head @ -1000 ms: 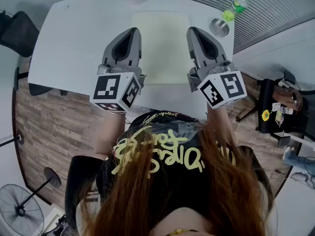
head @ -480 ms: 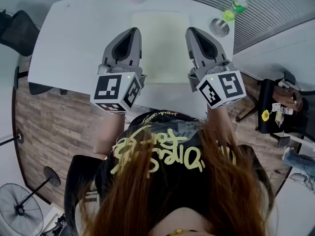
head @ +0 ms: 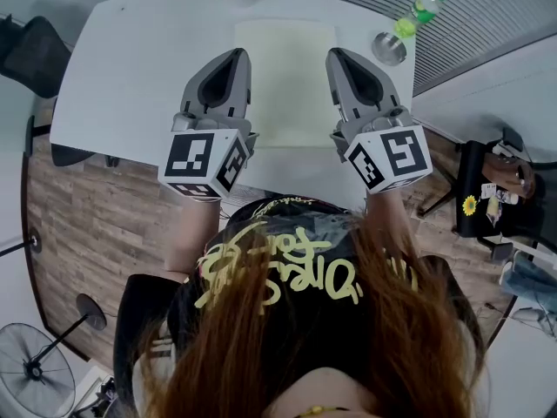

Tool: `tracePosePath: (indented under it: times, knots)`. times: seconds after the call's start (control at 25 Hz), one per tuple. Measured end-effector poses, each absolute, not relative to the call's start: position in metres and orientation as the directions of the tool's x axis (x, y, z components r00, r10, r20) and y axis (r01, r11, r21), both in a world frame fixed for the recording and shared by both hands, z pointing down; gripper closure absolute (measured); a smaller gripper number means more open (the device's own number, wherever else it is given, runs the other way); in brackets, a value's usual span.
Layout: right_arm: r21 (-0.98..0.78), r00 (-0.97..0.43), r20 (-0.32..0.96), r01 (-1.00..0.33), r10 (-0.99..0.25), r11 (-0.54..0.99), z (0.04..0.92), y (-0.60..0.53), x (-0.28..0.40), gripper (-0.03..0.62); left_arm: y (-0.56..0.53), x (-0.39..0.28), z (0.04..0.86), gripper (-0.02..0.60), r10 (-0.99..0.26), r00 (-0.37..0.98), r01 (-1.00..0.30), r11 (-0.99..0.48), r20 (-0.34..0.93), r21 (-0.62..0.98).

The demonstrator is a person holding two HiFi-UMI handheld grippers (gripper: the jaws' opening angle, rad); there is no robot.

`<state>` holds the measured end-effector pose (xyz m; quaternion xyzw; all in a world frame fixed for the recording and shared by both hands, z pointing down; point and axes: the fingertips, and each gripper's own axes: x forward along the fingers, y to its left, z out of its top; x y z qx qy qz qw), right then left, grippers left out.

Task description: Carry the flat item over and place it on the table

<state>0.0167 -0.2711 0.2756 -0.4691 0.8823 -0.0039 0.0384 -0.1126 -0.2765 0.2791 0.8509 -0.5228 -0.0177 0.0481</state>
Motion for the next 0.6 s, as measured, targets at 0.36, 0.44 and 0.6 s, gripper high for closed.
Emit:
tracePosePath:
  times: [0.36,0.44,0.6]
  knots:
    - [-0.056,-0.559,-0.061,-0.825,-0.827,0.562,0.2776,-0.2698,0.0169,0.592,-0.276,-0.1117,0.282,0.586,-0.892,0.451,-0.888,-0.445,0.03,0.116]
    - [-0.057,-0.56,-0.061,-0.825,-0.827,0.563,0.2779,-0.27,0.017,0.592,-0.2762,-0.1114,0.2826,0.586,-0.892,0.451,-0.888,-0.445,0.032,0.118]
    - [-0.056,-0.561,-0.058,-0.824,-0.826,0.563,0.2781,-0.2715,0.0169,0.592,-0.2777,-0.1113,0.2831,0.586,-0.892,0.45,-0.888,-0.444,0.034,0.119]
